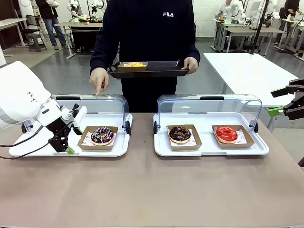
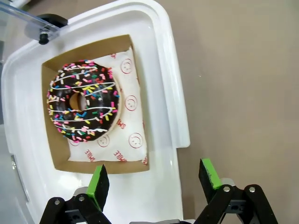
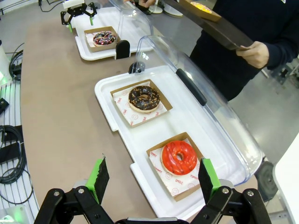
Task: Provide the desired donut to the person.
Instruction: Pick up and lift the Paper togo box containing the Donut pointed at by the person, then place the picked Paper togo box onto the Handle tray extended by the person.
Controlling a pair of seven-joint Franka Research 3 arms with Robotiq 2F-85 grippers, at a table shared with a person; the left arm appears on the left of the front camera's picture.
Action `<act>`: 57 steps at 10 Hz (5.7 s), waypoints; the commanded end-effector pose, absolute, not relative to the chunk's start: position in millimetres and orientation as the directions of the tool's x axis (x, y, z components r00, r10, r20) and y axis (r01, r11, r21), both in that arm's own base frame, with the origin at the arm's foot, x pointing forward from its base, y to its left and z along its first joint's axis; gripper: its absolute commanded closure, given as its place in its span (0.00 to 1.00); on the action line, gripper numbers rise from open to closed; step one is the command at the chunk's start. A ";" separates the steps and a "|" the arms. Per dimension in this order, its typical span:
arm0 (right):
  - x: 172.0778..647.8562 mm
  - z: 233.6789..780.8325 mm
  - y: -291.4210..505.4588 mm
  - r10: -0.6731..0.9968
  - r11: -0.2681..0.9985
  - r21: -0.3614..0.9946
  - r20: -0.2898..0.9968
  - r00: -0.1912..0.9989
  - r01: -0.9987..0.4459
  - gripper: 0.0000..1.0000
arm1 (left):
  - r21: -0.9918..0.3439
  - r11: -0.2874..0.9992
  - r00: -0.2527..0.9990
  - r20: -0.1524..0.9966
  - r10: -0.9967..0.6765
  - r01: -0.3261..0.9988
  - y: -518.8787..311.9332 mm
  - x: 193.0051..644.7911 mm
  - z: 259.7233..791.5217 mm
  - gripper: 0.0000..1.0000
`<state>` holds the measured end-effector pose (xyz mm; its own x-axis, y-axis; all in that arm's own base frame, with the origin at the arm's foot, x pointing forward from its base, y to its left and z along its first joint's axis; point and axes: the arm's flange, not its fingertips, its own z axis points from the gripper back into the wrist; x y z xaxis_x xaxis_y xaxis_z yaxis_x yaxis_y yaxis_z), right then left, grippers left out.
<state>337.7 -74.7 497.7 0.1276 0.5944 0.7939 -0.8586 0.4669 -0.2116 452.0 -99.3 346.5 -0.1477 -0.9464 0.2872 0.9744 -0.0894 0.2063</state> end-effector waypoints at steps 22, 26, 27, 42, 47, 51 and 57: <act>341.1 495.2 -74.6 0.571 0.462 -0.214 0.814 0.104 -0.861 0.00 | 0.147 -0.125 -0.162 0.274 -0.948 0.981 -114.4 473.5 333.2 1.00; 341.1 495.2 -74.6 0.571 0.462 -0.214 0.814 0.104 -0.861 0.00 | 0.214 -0.102 -0.162 0.286 -0.944 0.971 -79.2 424.6 358.2 1.00; 341.1 495.2 -74.6 0.571 0.462 -0.214 0.814 0.104 -0.861 0.00 | 0.241 -0.109 -0.185 0.320 -0.929 0.964 -61.1 411.0 360.8 1.00; 341.1 495.2 -74.6 0.571 0.462 -0.214 0.814 0.104 -0.861 0.00 | 0.485 -0.078 -0.255 0.310 -0.916 0.871 66.1 313.0 538.4 1.00; 341.1 495.2 -74.6 0.571 0.462 -0.214 0.814 0.104 -0.861 0.00 | 0.485 -0.078 -0.255 0.310 -0.916 0.871 66.1 313.0 538.4 1.00; 341.1 495.2 -74.6 0.571 0.462 -0.214 0.814 0.104 -0.861 0.00 | 0.485 -0.078 -0.255 0.310 -0.916 0.871 66.1 313.0 538.4 1.00; 341.1 495.2 -74.6 0.571 0.462 -0.214 0.814 0.104 -0.861 0.00 | 0.485 -0.078 -0.255 0.310 -0.916 0.871 66.1 313.0 538.4 1.00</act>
